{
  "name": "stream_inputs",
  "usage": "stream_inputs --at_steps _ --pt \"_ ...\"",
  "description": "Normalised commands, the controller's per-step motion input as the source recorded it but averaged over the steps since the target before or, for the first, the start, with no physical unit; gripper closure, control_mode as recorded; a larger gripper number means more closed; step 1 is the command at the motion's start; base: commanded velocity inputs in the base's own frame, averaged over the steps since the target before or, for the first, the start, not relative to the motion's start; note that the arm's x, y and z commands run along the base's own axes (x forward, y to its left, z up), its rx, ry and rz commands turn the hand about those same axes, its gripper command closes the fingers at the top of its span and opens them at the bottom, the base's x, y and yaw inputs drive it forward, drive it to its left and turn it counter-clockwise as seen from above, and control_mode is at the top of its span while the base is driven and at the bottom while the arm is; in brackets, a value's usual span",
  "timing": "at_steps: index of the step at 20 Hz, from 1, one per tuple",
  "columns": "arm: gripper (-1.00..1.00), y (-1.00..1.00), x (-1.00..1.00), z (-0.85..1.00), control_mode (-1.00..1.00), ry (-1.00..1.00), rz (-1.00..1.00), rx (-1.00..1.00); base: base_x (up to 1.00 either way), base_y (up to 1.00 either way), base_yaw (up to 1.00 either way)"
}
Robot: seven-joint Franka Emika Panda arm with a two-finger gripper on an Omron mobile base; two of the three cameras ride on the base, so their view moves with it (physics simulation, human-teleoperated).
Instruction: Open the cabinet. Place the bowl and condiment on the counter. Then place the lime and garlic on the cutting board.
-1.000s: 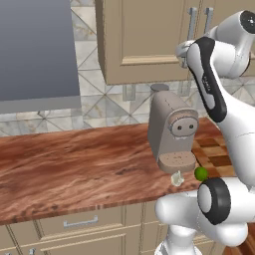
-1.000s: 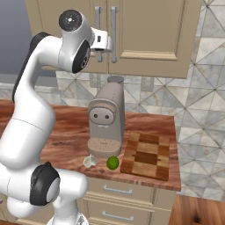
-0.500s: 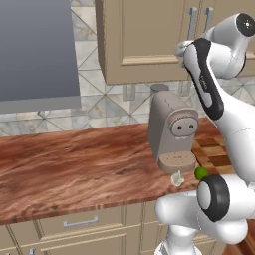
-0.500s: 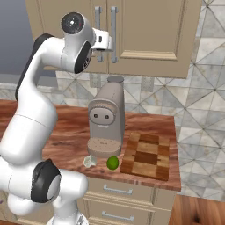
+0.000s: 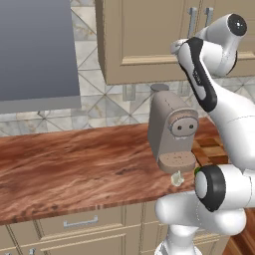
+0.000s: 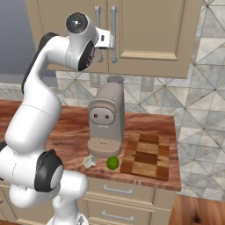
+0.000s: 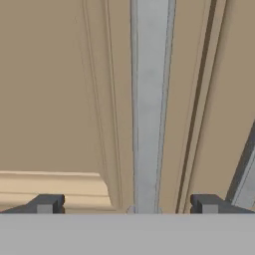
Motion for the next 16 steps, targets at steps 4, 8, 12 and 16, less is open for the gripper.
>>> stream_inputs --at_steps 4,8,12,16 --pt "-1.0 0.0 0.24 0.0 -1.0 -0.01 0.0 0.01 0.0 0.0 0.0" --pt "-1.0 0.0 0.29 -0.03 -1.0 0.0 0.0 0.01 0.0 0.0 0.0" --pt "-1.0 0.0 0.28 -0.02 -1.0 -0.01 0.0 0.0 0.0 0.0 0.0" --pt "-1.0 0.0 0.27 0.0 -1.0 -0.04 0.0 0.0 0.0 0.0 0.0"
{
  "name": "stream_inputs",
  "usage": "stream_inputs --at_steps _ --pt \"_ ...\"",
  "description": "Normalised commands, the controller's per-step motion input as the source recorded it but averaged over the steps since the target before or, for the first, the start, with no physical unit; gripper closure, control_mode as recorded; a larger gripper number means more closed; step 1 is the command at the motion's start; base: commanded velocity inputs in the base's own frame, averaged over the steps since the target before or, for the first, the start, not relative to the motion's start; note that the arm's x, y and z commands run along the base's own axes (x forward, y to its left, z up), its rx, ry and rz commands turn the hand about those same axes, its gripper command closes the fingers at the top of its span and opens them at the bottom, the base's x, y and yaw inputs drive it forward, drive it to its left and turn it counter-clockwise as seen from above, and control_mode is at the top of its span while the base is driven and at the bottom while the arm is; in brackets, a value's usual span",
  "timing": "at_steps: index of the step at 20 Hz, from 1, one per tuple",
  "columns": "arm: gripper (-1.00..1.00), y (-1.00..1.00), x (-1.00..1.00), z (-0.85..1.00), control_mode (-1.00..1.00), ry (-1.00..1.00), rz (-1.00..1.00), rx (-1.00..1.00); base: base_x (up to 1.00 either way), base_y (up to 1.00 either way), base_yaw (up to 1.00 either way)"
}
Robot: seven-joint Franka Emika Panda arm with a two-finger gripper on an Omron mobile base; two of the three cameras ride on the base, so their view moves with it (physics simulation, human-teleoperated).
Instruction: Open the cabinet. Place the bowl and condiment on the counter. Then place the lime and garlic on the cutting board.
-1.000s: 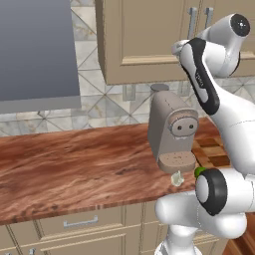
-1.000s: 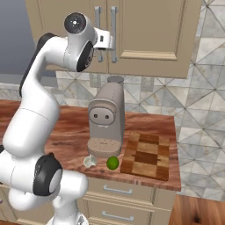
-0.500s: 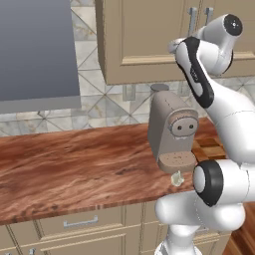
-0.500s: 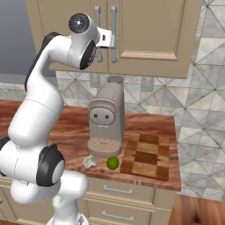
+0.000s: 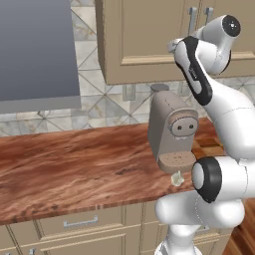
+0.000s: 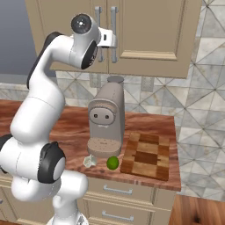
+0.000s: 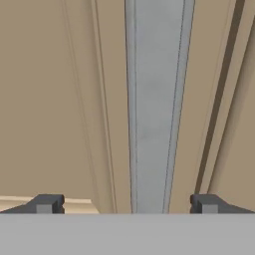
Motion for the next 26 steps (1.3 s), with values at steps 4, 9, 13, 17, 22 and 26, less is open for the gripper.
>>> stream_inputs --at_steps 4,9,13,17,22,26 --pt "1.0 0.01 0.29 -0.14 -1.0 0.0 0.0 0.0 0.0 0.0 0.0" --pt "1.0 0.18 0.37 -0.45 -1.0 0.0 0.0 0.01 0.0 0.0 0.0" --pt "1.0 0.51 0.56 -0.55 -1.0 -0.01 0.0 0.02 0.0 0.0 0.0" --pt "1.0 0.42 0.62 -0.67 -1.0 -0.13 0.05 0.09 0.0 0.0 0.0" --pt "1.0 0.29 0.32 -0.5 -1.0 -0.13 0.32 0.29 0.0 0.0 0.0" --pt "1.0 0.54 0.48 -0.22 -1.0 -0.01 0.26 0.27 0.0 0.0 0.0"
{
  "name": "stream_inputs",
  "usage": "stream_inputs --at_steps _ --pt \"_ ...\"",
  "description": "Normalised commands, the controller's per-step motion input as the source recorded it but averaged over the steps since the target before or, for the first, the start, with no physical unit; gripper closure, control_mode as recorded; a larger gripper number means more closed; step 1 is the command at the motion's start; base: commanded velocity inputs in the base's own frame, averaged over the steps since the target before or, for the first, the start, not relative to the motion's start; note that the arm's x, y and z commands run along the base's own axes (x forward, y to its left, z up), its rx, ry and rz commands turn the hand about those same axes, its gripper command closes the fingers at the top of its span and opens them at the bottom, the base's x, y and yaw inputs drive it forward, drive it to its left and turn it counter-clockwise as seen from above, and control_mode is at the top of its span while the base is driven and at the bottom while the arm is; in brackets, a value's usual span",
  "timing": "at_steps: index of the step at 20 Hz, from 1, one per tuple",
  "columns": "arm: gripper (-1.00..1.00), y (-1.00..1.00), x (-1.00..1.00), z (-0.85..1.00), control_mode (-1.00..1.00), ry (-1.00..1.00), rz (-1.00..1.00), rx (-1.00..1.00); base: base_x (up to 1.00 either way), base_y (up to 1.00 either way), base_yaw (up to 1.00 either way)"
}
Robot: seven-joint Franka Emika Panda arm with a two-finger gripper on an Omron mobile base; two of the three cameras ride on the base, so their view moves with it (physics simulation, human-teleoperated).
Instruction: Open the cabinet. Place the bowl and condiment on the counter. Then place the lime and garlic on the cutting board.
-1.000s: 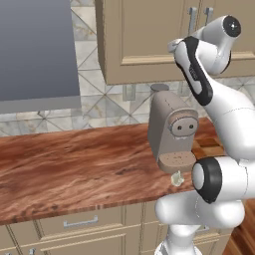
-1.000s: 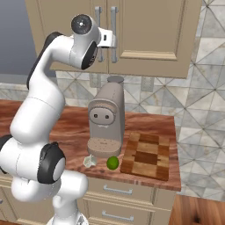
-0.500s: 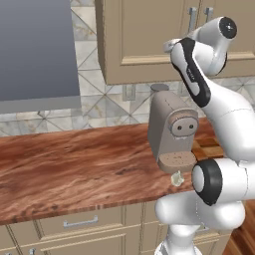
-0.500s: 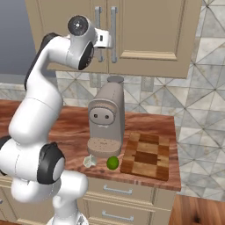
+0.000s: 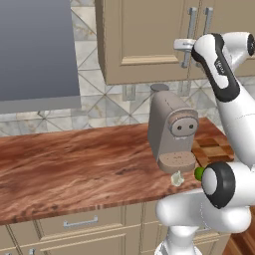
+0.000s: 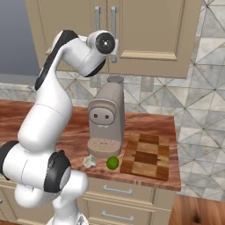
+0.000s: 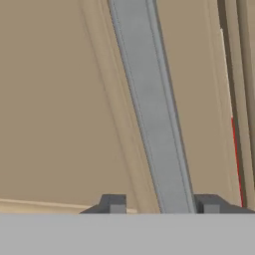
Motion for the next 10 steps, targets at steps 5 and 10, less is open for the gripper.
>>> stream_inputs --at_steps 5,10 --pt "1.0 0.95 0.62 -0.26 -1.0 0.0 0.2 0.17 0.0 0.0 0.0" --pt "1.0 1.0 0.24 -0.23 -1.0 0.0 0.12 0.01 0.0 0.0 0.0"
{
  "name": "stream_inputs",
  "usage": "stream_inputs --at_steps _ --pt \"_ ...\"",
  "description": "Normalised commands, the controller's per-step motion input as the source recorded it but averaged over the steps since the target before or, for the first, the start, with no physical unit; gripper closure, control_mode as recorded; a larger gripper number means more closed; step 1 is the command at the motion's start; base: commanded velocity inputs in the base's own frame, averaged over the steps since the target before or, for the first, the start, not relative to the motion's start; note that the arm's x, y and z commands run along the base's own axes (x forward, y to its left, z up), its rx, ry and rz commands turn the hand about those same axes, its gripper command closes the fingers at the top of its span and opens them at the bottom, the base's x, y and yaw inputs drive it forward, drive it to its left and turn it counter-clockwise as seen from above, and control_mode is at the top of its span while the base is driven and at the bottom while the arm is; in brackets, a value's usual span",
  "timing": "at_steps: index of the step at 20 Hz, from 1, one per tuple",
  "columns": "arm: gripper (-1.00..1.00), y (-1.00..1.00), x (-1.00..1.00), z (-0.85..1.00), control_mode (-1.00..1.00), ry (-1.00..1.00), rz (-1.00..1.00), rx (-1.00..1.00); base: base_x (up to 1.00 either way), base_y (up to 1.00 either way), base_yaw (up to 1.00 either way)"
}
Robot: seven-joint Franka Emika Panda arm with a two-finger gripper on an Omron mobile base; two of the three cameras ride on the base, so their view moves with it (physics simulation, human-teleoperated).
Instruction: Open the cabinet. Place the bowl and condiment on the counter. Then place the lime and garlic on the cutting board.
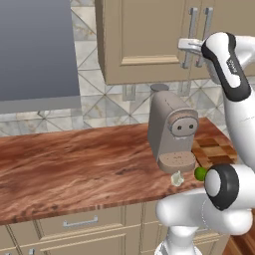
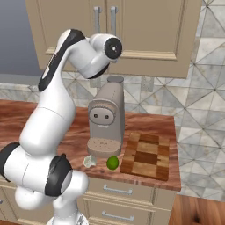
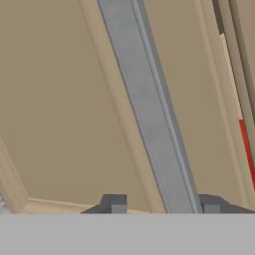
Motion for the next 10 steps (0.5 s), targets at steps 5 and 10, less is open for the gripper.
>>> stream_inputs --at_steps 5,10 --pt "1.0 1.0 0.0 -0.11 -1.0 0.0 0.05 0.0 0.0 0.0 0.0" --pt "1.0 1.0 0.0 -0.08 -1.0 0.0 0.0 0.0 0.0 0.0 0.0"
